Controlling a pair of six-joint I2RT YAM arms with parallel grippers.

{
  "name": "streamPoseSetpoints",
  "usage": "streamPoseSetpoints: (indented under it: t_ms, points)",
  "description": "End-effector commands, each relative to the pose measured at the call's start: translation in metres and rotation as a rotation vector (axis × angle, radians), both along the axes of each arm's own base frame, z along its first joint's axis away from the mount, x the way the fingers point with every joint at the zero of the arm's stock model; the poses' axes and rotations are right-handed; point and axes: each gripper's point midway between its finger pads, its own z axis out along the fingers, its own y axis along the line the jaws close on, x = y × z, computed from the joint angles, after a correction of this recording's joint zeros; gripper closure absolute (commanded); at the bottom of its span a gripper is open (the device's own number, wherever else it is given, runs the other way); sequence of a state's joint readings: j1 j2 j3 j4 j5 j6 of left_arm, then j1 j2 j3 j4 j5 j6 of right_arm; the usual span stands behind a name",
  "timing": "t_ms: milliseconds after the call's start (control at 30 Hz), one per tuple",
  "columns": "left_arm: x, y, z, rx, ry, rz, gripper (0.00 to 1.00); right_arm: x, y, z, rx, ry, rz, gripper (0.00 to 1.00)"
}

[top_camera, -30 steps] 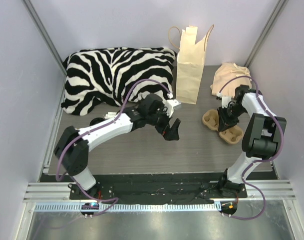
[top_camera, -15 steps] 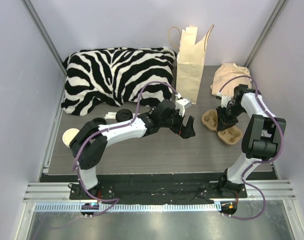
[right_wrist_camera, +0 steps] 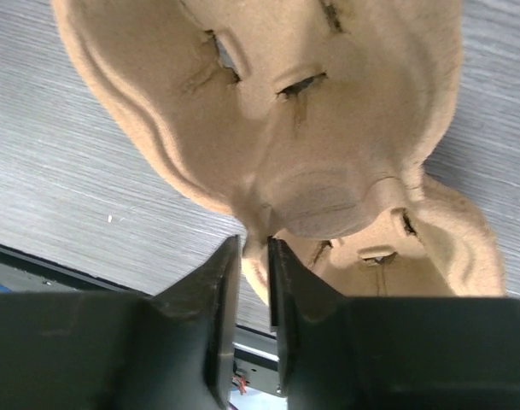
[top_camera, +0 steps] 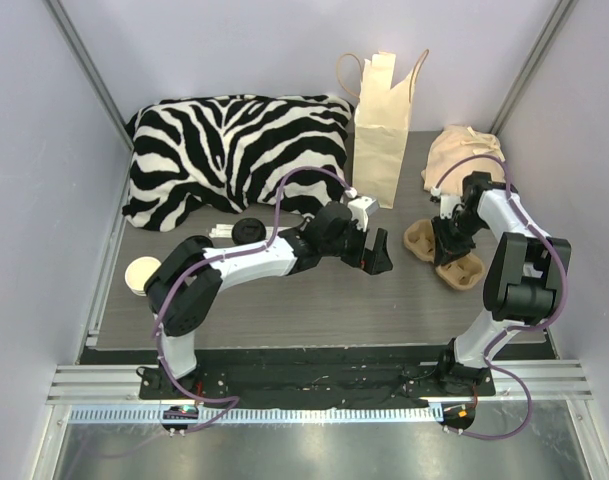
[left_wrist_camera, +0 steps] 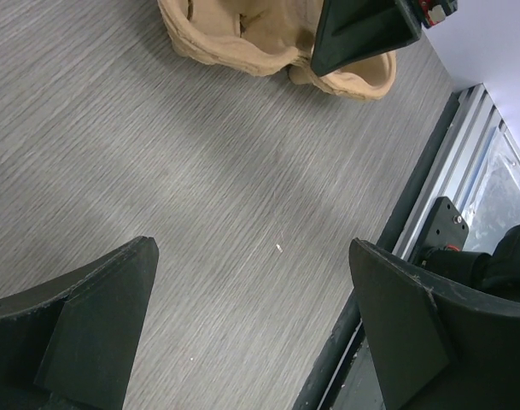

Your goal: Pack the takeout coffee

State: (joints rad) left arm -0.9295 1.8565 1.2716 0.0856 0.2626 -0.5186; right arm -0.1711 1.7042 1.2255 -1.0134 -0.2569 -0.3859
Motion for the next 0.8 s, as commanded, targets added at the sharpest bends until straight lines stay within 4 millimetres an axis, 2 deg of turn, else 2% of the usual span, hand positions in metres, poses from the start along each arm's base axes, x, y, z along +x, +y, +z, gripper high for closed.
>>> streamPoseSetpoints:
  t_ms: [0,67,167,333,367,600,767]
  points:
    - [0.009,-0.011,0.014,-0.059,-0.022,0.028,0.00,0.007,-0.002,0.007,-0.024,-0.042,-0.020,0.80]
    - [0.008,-0.012,0.014,-0.067,-0.005,0.034,0.00,0.008,-0.001,0.009,-0.019,-0.044,-0.022,0.85]
    - [0.005,-0.014,0.013,-0.085,0.022,0.031,0.00,0.008,0.000,0.008,-0.015,-0.043,-0.028,0.99]
    - [-0.001,-0.021,0.021,-0.162,0.103,0.044,0.00,0.008,0.016,0.017,0.073,-0.047,-0.059,0.99]
    - [-0.001,-0.022,0.021,-0.180,0.129,0.049,0.00,0.006,0.024,0.021,0.119,-0.045,-0.064,0.99]
    - [-0.001,-0.040,0.052,-0.428,0.298,0.072,0.00,0.005,0.047,0.032,0.244,-0.039,-0.132,0.99]
    - [0.007,-0.053,0.053,-0.466,0.328,0.103,0.00,0.002,0.057,0.031,0.296,-0.023,-0.173,0.99]
